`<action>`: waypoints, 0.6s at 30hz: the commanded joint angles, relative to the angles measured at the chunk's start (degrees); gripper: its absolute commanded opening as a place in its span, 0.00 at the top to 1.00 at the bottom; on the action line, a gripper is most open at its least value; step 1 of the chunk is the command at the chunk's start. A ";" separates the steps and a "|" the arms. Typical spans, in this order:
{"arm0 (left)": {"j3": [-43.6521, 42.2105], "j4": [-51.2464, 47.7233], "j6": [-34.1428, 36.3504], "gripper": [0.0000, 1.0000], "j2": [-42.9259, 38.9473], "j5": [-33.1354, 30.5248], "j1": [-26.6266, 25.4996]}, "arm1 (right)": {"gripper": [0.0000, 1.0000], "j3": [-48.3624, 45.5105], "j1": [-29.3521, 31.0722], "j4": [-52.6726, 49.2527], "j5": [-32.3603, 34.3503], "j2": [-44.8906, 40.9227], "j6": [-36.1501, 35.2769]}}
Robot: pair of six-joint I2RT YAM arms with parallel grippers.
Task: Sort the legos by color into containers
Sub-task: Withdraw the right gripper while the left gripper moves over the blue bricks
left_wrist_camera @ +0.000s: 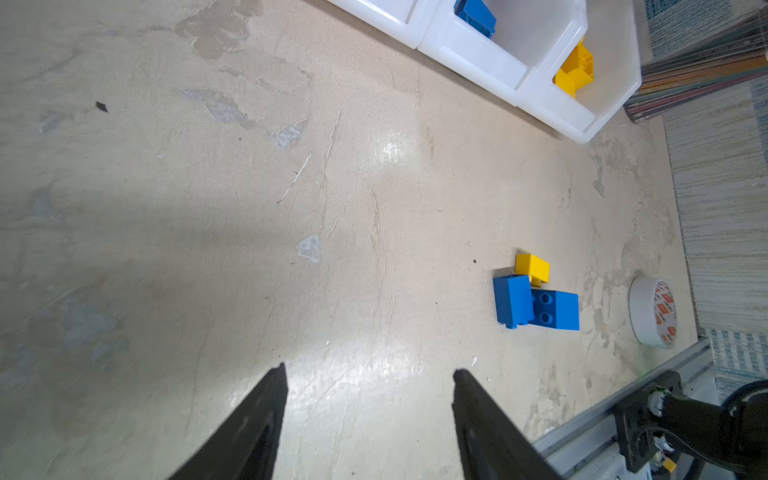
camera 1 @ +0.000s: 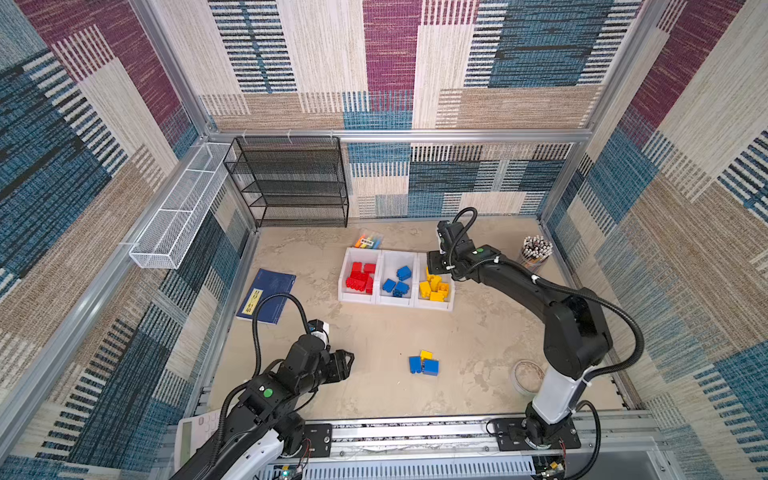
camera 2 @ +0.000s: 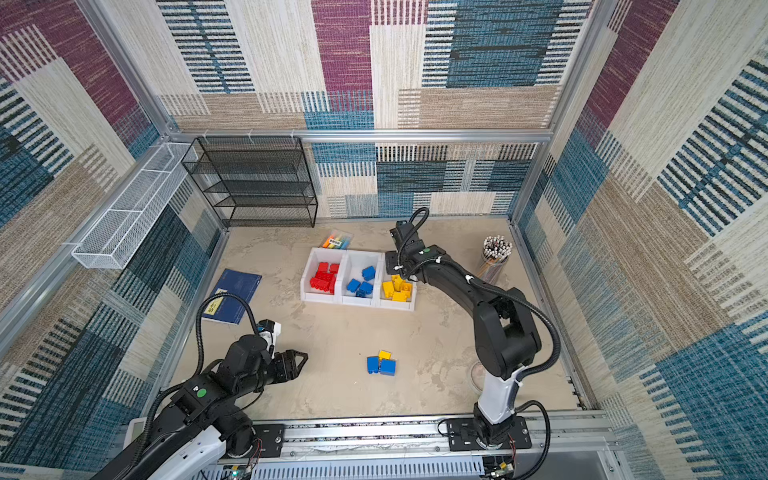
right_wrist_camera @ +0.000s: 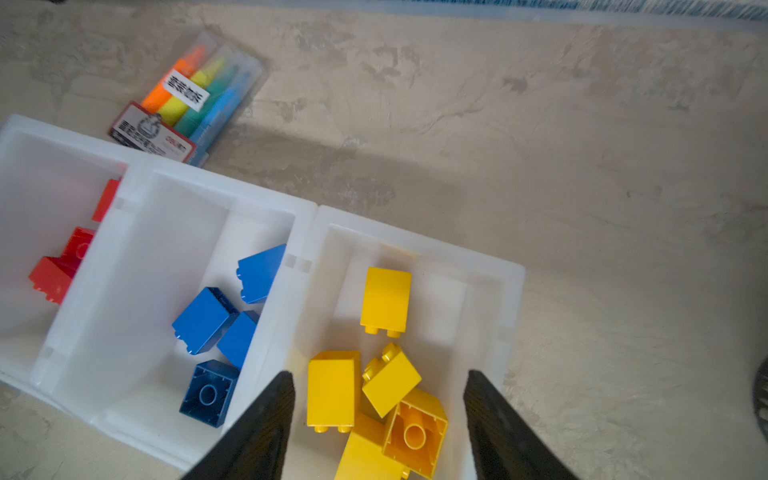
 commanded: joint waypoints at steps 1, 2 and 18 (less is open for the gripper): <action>0.15 1.66 -0.39 0.34 1.21 1.89 -0.13 | 0.31 -4.31 0.02 0.82 -0.05 -5.59 1.93; 0.32 1.91 -0.21 0.34 1.88 2.28 -0.35 | 0.31 -6.27 0.01 1.08 -0.23 -7.59 2.54; 4.38 15.14 -0.96 0.35 22.78 -0.73 -15.07 | 0.29 -32.66 0.05 -3.32 0.93 -35.11 12.31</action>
